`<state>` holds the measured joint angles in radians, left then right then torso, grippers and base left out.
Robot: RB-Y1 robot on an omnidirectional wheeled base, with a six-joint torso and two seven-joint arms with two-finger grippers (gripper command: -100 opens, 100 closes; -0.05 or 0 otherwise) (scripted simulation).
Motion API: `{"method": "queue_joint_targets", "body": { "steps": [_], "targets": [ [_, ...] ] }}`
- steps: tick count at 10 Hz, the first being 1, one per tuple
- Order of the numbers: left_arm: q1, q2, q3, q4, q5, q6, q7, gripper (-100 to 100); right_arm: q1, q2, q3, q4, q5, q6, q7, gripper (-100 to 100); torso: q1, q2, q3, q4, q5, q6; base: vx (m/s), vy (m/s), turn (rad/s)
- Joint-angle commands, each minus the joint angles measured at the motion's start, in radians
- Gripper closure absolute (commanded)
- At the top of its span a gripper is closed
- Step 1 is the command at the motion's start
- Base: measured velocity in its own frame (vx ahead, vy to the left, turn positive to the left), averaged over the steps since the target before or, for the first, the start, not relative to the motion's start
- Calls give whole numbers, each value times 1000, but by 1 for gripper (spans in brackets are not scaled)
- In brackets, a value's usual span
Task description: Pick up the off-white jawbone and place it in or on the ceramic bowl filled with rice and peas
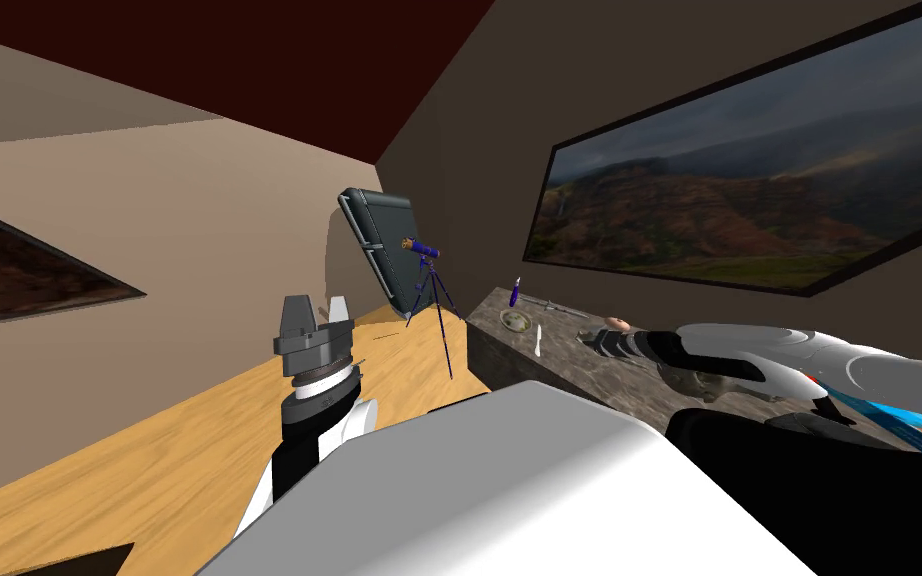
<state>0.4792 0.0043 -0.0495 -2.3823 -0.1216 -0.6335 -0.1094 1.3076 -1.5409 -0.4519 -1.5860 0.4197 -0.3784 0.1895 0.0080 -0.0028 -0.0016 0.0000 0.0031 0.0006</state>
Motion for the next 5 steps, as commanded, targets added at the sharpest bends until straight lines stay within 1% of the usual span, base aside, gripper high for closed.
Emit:
{"method": "queue_joint_targets", "body": {
  "steps": [1,2,3,4,5],
  "targets": [
    [0,0,0,0,0,0,0,0,33,-26,-50,-5,4,14,-20,100,0,0,0,0,0,0,31,60,-76],
    [0,0,0,0,0,0,0,0,53,-49,-76,-4,5,24,-35,100,0,0,0,0,0,0,55,92,-155],
    [0,0,0,0,0,0,0,0,53,-49,-82,-4,5,24,-35,100,1,0,0,0,0,1,47,70,-57],
    [0,0,0,0,0,0,0,0,71,-72,-114,-3,7,32,-49,100,1,0,0,0,0,0,34,69,-71],
    [0,0,0,0,0,0,0,0,89,-94,-144,-2,8,40,-63,100,1,0,0,0,0,0,28,110,-113]
  ]
}}
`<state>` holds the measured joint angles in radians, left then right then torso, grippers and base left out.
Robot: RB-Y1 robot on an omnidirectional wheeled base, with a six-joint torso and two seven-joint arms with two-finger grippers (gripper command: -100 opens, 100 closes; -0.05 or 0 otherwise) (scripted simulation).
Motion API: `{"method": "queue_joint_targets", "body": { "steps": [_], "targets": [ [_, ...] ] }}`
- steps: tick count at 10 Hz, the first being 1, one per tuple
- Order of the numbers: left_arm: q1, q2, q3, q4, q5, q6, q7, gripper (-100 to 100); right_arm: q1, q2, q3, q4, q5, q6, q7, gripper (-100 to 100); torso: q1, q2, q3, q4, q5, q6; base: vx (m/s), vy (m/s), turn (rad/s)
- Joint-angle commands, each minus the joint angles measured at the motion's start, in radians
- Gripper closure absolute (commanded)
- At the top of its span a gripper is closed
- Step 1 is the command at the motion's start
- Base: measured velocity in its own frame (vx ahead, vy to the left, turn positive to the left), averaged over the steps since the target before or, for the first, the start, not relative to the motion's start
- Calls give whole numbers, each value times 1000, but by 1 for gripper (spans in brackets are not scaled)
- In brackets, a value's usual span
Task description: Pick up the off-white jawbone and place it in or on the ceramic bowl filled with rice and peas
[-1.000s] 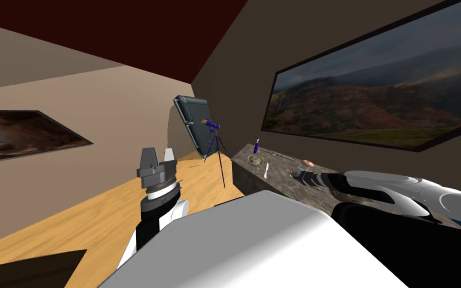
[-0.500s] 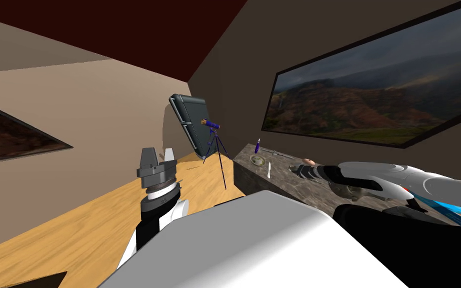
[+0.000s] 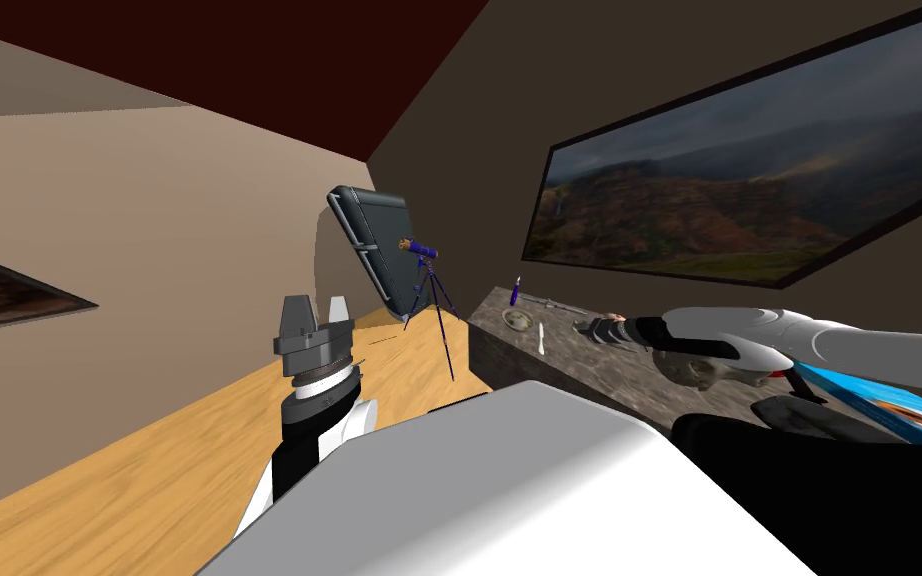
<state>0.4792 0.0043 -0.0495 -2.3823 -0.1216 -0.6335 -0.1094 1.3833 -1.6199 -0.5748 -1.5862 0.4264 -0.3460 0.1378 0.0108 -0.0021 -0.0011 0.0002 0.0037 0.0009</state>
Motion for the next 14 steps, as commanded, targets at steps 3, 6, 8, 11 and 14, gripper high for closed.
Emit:
{"method": "queue_joint_targets", "body": {
  "steps": [3,6,8,11,14],
  "targets": [
    [0,0,0,0,0,0,0,0,60,-76,-100,2,3,24,-47,100,0,-1,-1,0,0,-1,43,94,-103],
    [0,0,0,0,0,0,0,0,84,-113,-142,5,3,29,-66,100,-2,-1,-1,0,0,-1,36,65,-60],
    [0,0,0,0,0,0,0,0,103,-148,-178,8,2,28,-83,100,-5,-1,-1,-1,-1,-1,31,35,-62],
    [0,0,0,0,0,0,0,0,125,-206,-221,16,-4,12,-109,100,-6,-1,-1,-1,-2,-1,26,26,-55],
    [0,0,0,0,0,0,0,0,141,-272,-255,28,-15,-19,-139,100,-6,-3,-2,-1,-2,-2,51,27,-69]
  ]
}}
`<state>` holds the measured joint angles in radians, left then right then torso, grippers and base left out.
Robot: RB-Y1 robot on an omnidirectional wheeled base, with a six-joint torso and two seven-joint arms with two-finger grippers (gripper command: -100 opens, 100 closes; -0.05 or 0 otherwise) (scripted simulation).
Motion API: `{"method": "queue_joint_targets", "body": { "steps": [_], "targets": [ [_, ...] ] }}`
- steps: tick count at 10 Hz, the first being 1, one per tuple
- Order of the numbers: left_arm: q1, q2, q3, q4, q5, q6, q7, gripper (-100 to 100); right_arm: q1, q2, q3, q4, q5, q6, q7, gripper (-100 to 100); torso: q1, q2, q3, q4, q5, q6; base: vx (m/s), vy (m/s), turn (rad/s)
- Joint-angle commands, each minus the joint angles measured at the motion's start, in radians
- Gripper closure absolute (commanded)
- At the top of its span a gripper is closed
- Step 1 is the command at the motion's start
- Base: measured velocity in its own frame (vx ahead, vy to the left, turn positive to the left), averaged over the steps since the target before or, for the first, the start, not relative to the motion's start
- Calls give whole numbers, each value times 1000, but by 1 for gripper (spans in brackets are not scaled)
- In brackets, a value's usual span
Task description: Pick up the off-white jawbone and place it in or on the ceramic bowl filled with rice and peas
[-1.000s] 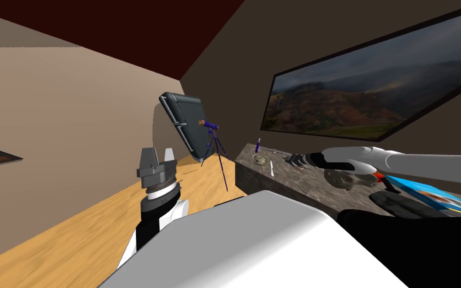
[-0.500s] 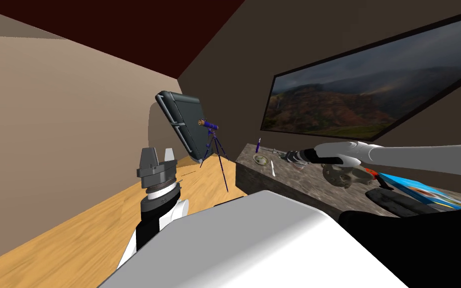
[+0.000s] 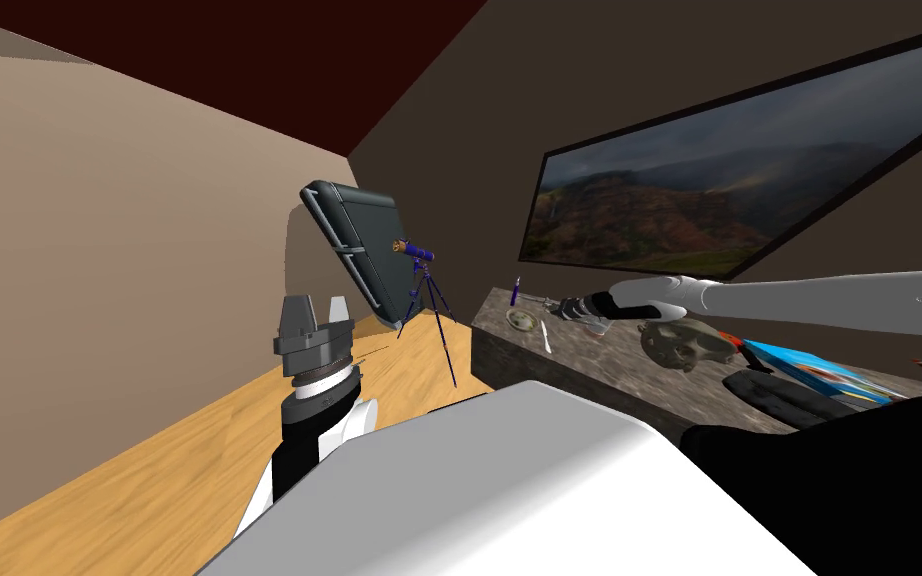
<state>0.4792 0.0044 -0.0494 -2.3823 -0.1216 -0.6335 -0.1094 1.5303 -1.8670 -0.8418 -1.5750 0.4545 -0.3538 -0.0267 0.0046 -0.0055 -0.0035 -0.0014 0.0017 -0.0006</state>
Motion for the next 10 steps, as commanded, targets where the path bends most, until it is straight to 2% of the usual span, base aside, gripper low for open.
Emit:
{"method": "queue_joint_targets", "body": {
  "steps": [1,10],
  "targets": [
    [0,0,0,0,0,0,0,0,-6,-25,12,17,-43,-11,25,100,0,0,0,0,0,0,36,16,-18],
    [0,0,0,0,0,0,0,0,20,-244,-56,62,-84,-146,-75,100,-1,-1,-1,-1,-1,0,53,22,-74]
  ]
}}
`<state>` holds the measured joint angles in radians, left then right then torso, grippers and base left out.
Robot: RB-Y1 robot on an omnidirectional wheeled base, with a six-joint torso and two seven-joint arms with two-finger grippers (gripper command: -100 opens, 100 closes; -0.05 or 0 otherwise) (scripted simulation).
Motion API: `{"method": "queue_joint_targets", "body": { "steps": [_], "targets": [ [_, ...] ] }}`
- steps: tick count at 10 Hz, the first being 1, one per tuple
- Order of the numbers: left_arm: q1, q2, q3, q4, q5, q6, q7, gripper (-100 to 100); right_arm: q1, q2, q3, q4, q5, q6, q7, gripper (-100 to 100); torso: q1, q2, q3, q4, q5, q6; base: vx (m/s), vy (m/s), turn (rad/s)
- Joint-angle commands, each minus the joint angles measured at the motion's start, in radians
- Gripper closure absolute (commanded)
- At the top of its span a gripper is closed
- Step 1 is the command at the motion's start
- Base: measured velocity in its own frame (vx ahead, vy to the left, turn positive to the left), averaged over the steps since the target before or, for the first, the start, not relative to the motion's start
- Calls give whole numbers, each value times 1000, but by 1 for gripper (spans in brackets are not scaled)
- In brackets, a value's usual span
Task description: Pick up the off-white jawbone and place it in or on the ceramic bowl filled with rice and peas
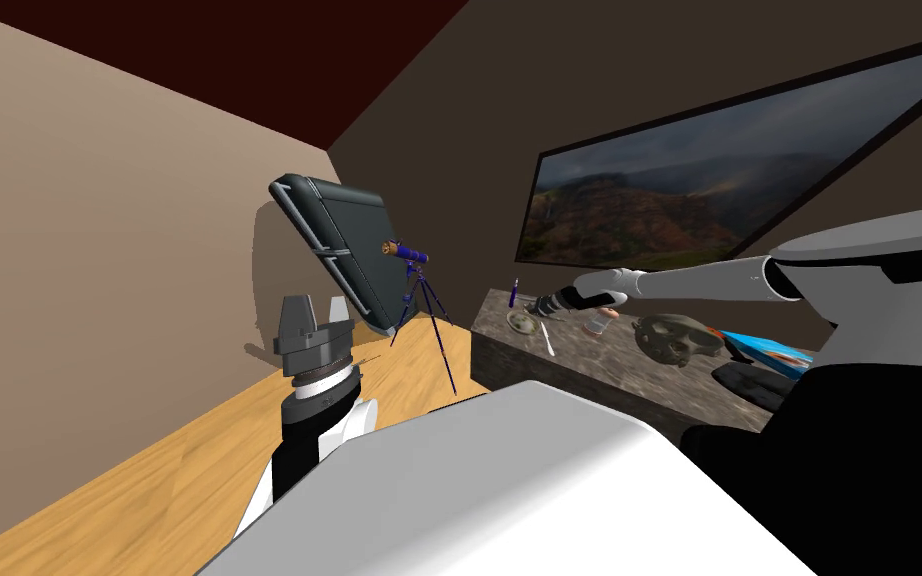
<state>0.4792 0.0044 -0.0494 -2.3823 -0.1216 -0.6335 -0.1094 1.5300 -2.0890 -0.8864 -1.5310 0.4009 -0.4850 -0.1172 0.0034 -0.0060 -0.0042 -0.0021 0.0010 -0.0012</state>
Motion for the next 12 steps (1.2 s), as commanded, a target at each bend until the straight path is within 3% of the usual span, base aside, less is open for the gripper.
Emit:
{"method": "queue_joint_targets", "body": {
  "steps": [1,4,5,6,10,11,12],
  "targets": [
    [0,0,0,0,0,0,0,0,20,-22,-11,18,-30,-15,16,100,0,0,0,0,0,0,32,14,-12],
    [0,0,0,0,0,0,0,0,21,-89,-21,33,-45,-65,-15,100,-2,0,0,0,-1,1,46,8,-66],
    [0,0,0,0,0,0,0,0,19,-80,-19,32,-41,-55,-12,100,-2,0,0,0,-1,0,20,7,3],
    [0,0,0,0,0,0,0,0,19,-84,-20,33,-42,-58,-14,-100,-2,1,1,0,-1,1,0,0,0],
    [0,0,0,0,0,0,0,0,19,-83,-20,33,-42,-58,-14,-100,-3,4,2,1,-1,1,0,0,0],
    [0,0,0,0,0,0,0,0,19,-83,-20,33,-42,-58,-14,0,-3,4,2,1,-1,1,0,0,0],
    [0,0,0,0,0,0,0,0,10,-90,-8,74,-60,-87,-7,-100,-4,4,2,1,-1,1,-21,11,90]
  ]
}}
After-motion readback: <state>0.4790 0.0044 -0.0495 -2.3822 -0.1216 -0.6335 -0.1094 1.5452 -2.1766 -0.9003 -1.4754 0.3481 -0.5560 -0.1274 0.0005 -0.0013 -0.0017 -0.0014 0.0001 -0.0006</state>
